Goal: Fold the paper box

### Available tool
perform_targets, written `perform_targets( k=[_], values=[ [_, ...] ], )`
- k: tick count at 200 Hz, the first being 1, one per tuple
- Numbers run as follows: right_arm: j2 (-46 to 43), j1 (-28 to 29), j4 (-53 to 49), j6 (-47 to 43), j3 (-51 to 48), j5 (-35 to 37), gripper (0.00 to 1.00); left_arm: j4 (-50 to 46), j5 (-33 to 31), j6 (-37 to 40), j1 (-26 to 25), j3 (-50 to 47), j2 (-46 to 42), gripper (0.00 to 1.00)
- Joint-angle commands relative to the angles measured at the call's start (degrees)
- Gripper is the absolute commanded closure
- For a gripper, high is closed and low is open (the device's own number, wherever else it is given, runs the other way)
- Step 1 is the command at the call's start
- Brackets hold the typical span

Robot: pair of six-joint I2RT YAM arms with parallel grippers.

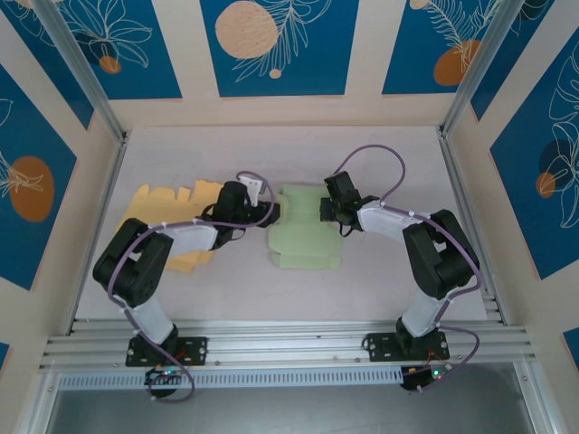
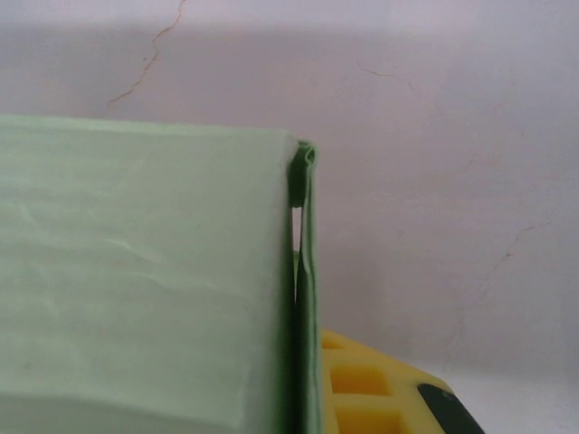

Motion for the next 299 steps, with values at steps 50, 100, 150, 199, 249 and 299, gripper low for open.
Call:
perform_targets(
  k=[50, 100, 150, 199, 249, 299],
  values=[
    [-0.3, 0.7, 0.1, 0.0, 1.3, -1.3, 1.00, -4.4, -5.5, 10.5, -3.0, 7.0, 4.2, 0.50],
    [-1.3, 1.2, 0.2, 0.1, 0.5, -1.7, 1.00, -4.5, -10.7, 13.0, -3.3, 8.7, 7.7, 0.55],
    [-1.5, 1.7, -1.3, 2.1, 0.5, -1.9, 1.00, -2.3, -20.1, 12.7, -4.6, 9.9, 10.0, 0.76],
    [2.6, 2.3, -7.5, 4.8, 5.0, 2.1, 0.97, -7.0, -26.1, 7.3, -6.6, 10.9, 8.6, 0.94],
    [8.4, 2.2, -15.8, 4.4, 12.8, 7.5, 0.88, -14.5, -26.9, 2.8, -6.7, 10.9, 5.7, 1.00],
    [14.8, 2.3, -22.7, 3.1, 20.3, 12.9, 0.83, -16.2, -26.7, 1.0, -6.7, 10.9, 4.3, 1.00]
  ],
)
